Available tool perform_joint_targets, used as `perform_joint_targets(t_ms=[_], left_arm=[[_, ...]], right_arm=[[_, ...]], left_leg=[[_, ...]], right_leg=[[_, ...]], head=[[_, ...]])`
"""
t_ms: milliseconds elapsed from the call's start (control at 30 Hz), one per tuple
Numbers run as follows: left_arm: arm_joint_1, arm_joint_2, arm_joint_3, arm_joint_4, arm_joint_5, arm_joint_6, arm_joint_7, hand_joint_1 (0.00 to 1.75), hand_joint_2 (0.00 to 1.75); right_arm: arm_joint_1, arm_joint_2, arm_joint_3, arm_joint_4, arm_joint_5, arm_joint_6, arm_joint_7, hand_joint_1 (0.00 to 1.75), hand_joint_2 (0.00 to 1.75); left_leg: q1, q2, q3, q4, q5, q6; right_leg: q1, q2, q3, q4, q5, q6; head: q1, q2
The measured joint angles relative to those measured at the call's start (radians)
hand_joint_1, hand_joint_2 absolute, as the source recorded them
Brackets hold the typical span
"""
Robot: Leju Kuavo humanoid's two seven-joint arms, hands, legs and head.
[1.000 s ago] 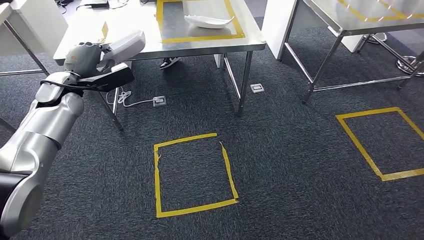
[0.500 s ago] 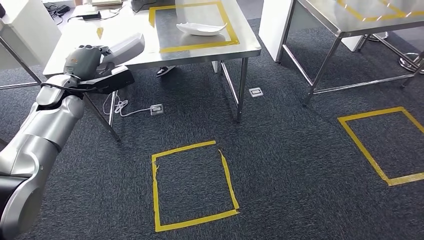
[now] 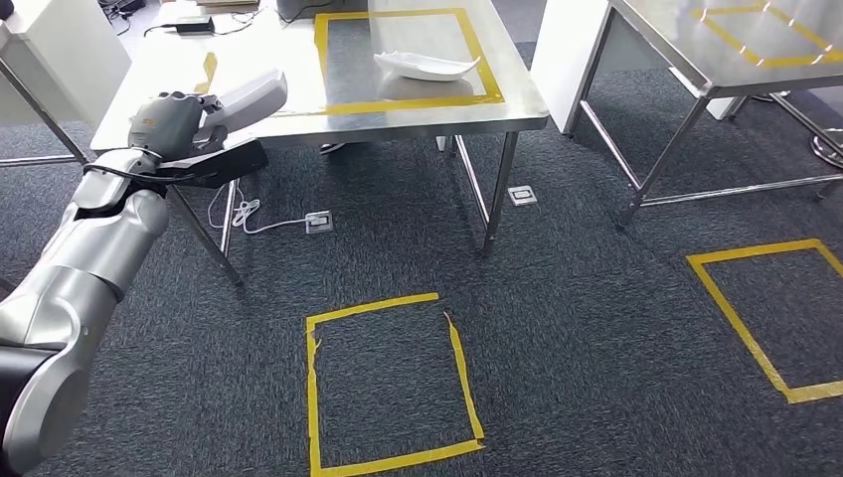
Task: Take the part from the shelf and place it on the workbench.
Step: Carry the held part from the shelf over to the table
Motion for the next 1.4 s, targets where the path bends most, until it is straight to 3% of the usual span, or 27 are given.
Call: perform_joint_targets(t_ms=[67, 100, 200, 267, 333, 400, 433, 467, 533, 567, 600, 667, 700, 767, 867, 900, 933, 967, 1033, 1100, 1200, 1267, 1300, 1400], left_arm=[[-0.001, -0.005, 0.000, 0.002, -0.005, -0.002, 0.000, 1.45, 1.75], [-0.002, -0.008, 0.001, 0.002, -0.009, -0.003, 0.000, 1.45, 1.75], [-0.005, -0.012, 0.001, -0.001, -0.016, -0.007, 0.000, 1.45, 1.75], [-0.010, -0.012, 0.002, -0.003, -0.017, -0.008, 0.000, 1.45, 1.75], [-0.012, -0.013, 0.002, -0.002, -0.017, -0.008, 0.000, 1.45, 1.75], [-0.010, -0.013, 0.002, 0.001, -0.018, -0.009, 0.000, 1.45, 1.75], [-0.010, -0.013, 0.002, 0.001, -0.018, -0.009, 0.000, 1.45, 1.75], [-0.010, -0.013, 0.002, 0.002, -0.018, -0.009, 0.000, 1.45, 1.75], [-0.012, -0.012, 0.002, 0.003, -0.018, -0.009, 0.000, 1.45, 1.75], [-0.012, -0.012, 0.003, 0.004, -0.018, -0.010, 0.001, 1.45, 1.75], [-0.013, -0.012, 0.003, 0.005, -0.018, -0.010, 0.001, 1.45, 1.75], [-0.016, -0.013, 0.003, 0.004, -0.019, -0.012, 0.001, 1.45, 1.75], [-0.018, -0.015, 0.003, 0.002, -0.019, -0.012, 0.001, 1.45, 1.75], [-0.023, -0.018, 0.005, 0.001, -0.019, -0.011, 0.002, 1.45, 1.75], [-0.024, -0.023, 0.006, 0.001, -0.022, -0.011, 0.002, 1.45, 1.75], [-0.022, -0.025, 0.006, 0.001, -0.023, -0.011, 0.002, 1.45, 1.75], [-0.020, -0.026, 0.006, 0.002, -0.025, -0.011, 0.002, 1.45, 1.75], [-0.019, -0.027, 0.006, 0.002, -0.027, -0.011, 0.002, 1.45, 1.75], [-0.018, -0.028, 0.006, 0.003, -0.028, -0.011, 0.003, 1.45, 1.75], [-0.019, -0.030, 0.007, 0.004, -0.030, -0.011, 0.004, 1.45, 1.75], [-0.019, -0.026, 0.008, 0.003, -0.033, -0.011, 0.004, 1.45, 1.75], [-0.020, -0.024, 0.009, 0.002, -0.033, -0.010, 0.003, 1.45, 1.75], [-0.020, -0.022, 0.010, 0.002, -0.033, -0.010, 0.003, 1.45, 1.75], [-0.013, -0.017, 0.011, 0.005, -0.032, -0.009, 0.003, 1.45, 1.75]], right_arm=[[0.002, 0.000, 0.000, 0.000, -0.002, 0.000, 0.003, 0.00, 0.00], [0.002, 0.000, 0.000, 0.000, -0.003, 0.000, 0.005, 0.00, 0.00], [0.000, 0.002, 0.000, 0.000, -0.007, -0.001, 0.008, 0.00, 0.00], [-0.002, 0.003, 0.000, 0.000, -0.008, -0.002, 0.008, 0.00, 0.00], [-0.002, 0.003, 0.000, 0.000, -0.008, -0.003, 0.006, 0.00, 0.00], [-0.001, 0.003, 0.000, 0.000, -0.007, -0.003, 0.005, 0.00, 0.00], [0.000, 0.003, 0.000, 0.000, -0.008, -0.003, 0.004, 0.00, 0.00], [0.001, 0.003, 0.000, 0.000, -0.008, -0.003, 0.003, 0.00, 0.00], [0.001, 0.004, 0.000, 0.000, -0.008, -0.003, 0.001, 0.00, 0.00], [0.000, 0.004, 0.000, 0.000, -0.007, -0.003, 0.000, 0.00, 0.00], [0.000, 0.005, 0.000, 0.000, -0.007, -0.002, 0.000, 0.00, 0.00], [-0.002, 0.005, -0.001, 0.000, -0.007, -0.002, 0.000, 0.00, 0.00], [-0.002, 0.005, -0.001, 0.000, -0.007, -0.002, -0.001, 0.00, 0.00], [-0.003, 0.004, -0.001, 0.000, -0.007, -0.002, -0.002, 0.00, 0.00], [-0.003, 0.004, 0.000, 0.000, -0.007, -0.002, -0.001, 0.00, 0.00], [-0.003, 0.004, 0.000, 0.000, -0.007, -0.002, 0.000, 0.00, 0.00], [-0.002, 0.004, 0.000, 0.000, -0.007, -0.001, 0.000, 0.00, 0.00], [-0.002, 0.004, 0.000, 0.000, -0.007, -0.001, 0.000, 0.00, 0.00], [0.000, 0.004, 0.000, 0.000, -0.006, -0.001, 0.000, 0.00, 0.00], [-0.001, 0.004, 0.000, 0.000, -0.003, -0.001, 0.000, 0.00, 0.00], [-0.001, 0.004, 0.000, 0.000, 0.001, 0.000, -0.001, 0.00, 0.00], [-0.001, 0.005, 0.000, 0.000, 0.002, 0.001, -0.002, 0.00, 0.00], [-0.001, 0.005, 0.000, 0.000, 0.002, 0.001, -0.003, 0.00, 0.00], [-0.001, 0.005, 0.000, 0.000, 0.003, 0.001, -0.003, 0.00, 0.00]], left_leg=[[-0.003, -0.002, 0.022, -0.002, -0.024, -0.009], [-0.003, -0.004, 0.031, -0.001, -0.030, -0.015], [-0.003, -0.003, 0.029, 0.030, -0.025, -0.032], [-0.002, 0.001, -0.025, 0.124, -0.029, -0.040], [0.000, 0.004, -0.110, 0.244, -0.071, -0.048], [0.001, 0.005, -0.171, 0.289, -0.116, -0.052], [0.001, 0.006, -0.181, 0.267, -0.109, -0.052], [0.001, 0.006, -0.176, 0.217, -0.076, -0.050], [-0.001, 0.008, -0.154, 0.079, 0.044, -0.043], [-0.003, 0.009, -0.143, 0.029, 0.089, -0.037], [-0.005, 0.009, -0.138, -0.001, 0.117, -0.030], [-0.005, 0.008, -0.125, -0.010, 0.118, -0.015], [-0.003, 0.007, -0.116, -0.012, 0.115, -0.008], [0.001, 0.007, -0.097, -0.013, 0.104, 0.003], [0.002, 0.005, -0.077, -0.012, 0.080, 0.009], [0.002, 0.003, -0.069, -0.011, 0.071, 0.008], [0.002, 0.002, -0.058, -0.009, 0.061, 0.006], [0.003, 0.001, -0.045, -0.007, 0.049, 0.003], [0.004, 0.002, -0.019, -0.004, 0.024, -0.005], [0.002, 0.001, -0.005, -0.004, 0.004, -0.017], [0.000, 0.000, 0.008, 0.007, -0.006, -0.037], [0.002, 0.002, -0.007, 0.051, -0.020, -0.046], [0.004, 0.004, -0.032, 0.096, -0.034, -0.049], [0.004, 0.006, -0.151, 0.253, -0.088, -0.053]], right_leg=[[0.007, 0.000, 0.028, -0.102, 0.069, -0.013], [0.009, 0.000, 0.036, -0.125, 0.082, -0.018], [0.005, 0.002, 0.065, -0.133, 0.068, -0.035], [0.002, 0.003, 0.091, -0.138, 0.055, -0.045], [0.001, 0.005, 0.111, -0.139, 0.037, -0.050], [0.002, 0.008, 0.134, -0.138, 0.016, -0.049], [0.002, 0.010, 0.149, -0.138, 0.004, -0.048], [0.002, 0.011, 0.164, -0.138, -0.008, -0.046], [0.004, 0.012, 0.188, -0.135, -0.033, -0.042], [0.005, 0.014, 0.196, -0.134, -0.045, -0.037], [0.007, 0.014, 0.203, -0.132, -0.054, -0.032], [0.010, 0.015, 0.214, -0.124, -0.063, -0.021], [0.010, 0.014, 0.214, -0.111, -0.064, -0.016], [0.008, 0.011, 0.177, -0.042, -0.075, -0.006], [-0.003, 0.008, 0.050, 0.126, -0.138, 0.011], [-0.005, 0.008, 0.017, 0.154, -0.154, 0.015], [-0.008, 0.007, 0.001, 0.146, -0.150, 0.017], [-0.009, 0.005, 0.001, 0.104, -0.120, 0.018], [-0.011, 0.000, 0.028, -0.028, -0.008, 0.014], [-0.006, -0.003, 0.048, -0.109, 0.055, 0.005], [-0.005, -0.003, 0.065, -0.125, 0.050, -0.019], [-0.006, -0.001, 0.090, -0.128, 0.040, -0.034], [-0.006, 0.000, 0.101, -0.129, 0.035, -0.039], [-0.003, 0.005, 0.130, -0.129, 0.010, -0.044]], head=[[0.000, 0.000], [-0.001, 0.000], [-0.003, 0.000], [-0.008, 0.000], [-0.013, 0.000], [-0.015, 0.000], [-0.016, 0.000], [-0.016, 0.000], [-0.017, 0.000], [-0.018, 0.000], [-0.018, 0.000], [-0.016, 0.000], [-0.015, 0.000], [-0.011, 0.000], [-0.007, 0.000], [-0.006, 0.000], [-0.004, 0.000], [-0.003, 0.000], [-0.002, 0.000], [0.000, 0.000], [-0.002, 0.000], [-0.005, 0.000], [-0.008, 0.000], [-0.012, 0.000]])
